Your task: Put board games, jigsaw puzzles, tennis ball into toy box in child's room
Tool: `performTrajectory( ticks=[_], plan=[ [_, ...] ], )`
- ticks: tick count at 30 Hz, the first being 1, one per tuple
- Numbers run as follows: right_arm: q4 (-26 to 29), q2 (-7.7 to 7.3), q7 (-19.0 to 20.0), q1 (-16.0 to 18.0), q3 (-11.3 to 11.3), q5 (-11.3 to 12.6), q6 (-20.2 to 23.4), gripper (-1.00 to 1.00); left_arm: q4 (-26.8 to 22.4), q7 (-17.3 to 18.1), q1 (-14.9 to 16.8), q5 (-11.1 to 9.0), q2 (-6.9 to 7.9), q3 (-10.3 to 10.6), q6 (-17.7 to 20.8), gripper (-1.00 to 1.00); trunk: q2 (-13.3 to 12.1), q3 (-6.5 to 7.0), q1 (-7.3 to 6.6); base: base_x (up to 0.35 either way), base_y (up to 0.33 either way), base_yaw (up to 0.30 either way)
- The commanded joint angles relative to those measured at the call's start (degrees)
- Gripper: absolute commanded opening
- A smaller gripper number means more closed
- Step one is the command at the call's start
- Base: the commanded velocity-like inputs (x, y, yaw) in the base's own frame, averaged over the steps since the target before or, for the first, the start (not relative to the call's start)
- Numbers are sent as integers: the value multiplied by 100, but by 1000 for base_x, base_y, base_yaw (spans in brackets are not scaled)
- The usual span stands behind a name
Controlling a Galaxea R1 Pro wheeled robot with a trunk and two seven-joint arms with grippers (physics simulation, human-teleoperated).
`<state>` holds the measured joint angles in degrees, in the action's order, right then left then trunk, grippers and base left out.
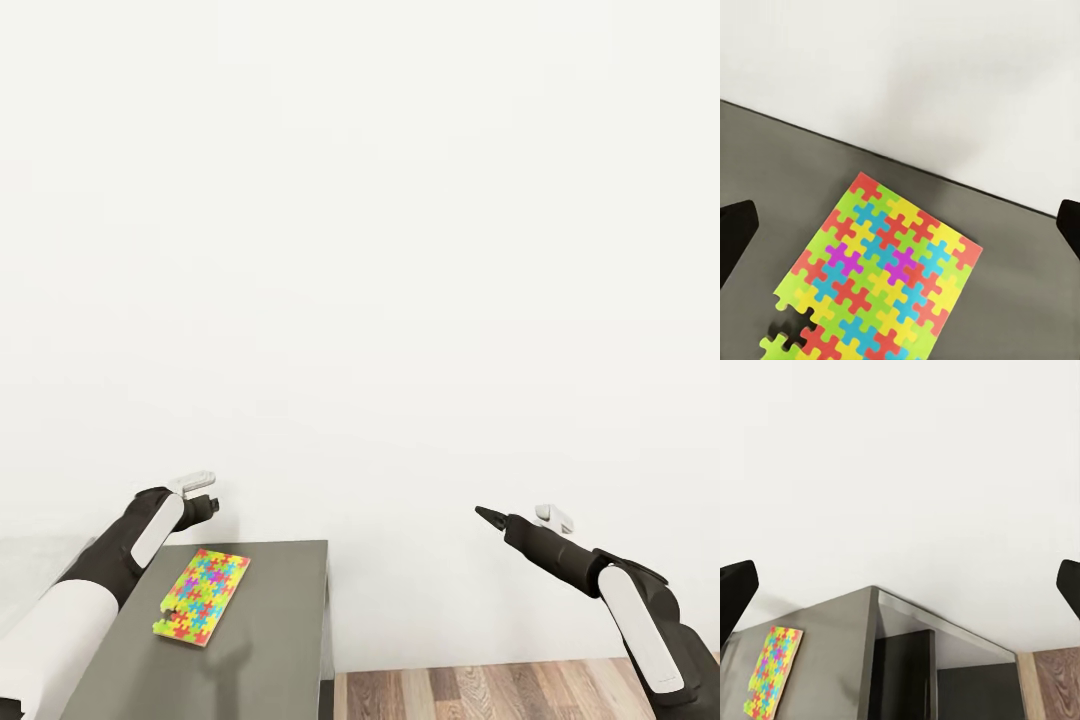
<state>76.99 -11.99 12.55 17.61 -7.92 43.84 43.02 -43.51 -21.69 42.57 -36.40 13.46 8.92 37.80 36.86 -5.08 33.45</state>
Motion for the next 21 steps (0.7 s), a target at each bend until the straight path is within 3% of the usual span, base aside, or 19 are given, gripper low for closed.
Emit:
performTrajectory(
  ticks=[1,15,21],
  plan=[
    [4,2,28,5,-9,-15,31,100,-8,-54,5,-60,8,31,8,100,10,-11,2,0,1,0],
    [-5,3,28,5,-8,-15,23,100,-8,-54,5,-63,8,30,11,100,10,-11,2,2,3,0],
    [-8,4,28,5,-8,-15,22,100,-8,-54,5,-61,4,26,8,100,10,-11,2,121,138,0]
  ],
)
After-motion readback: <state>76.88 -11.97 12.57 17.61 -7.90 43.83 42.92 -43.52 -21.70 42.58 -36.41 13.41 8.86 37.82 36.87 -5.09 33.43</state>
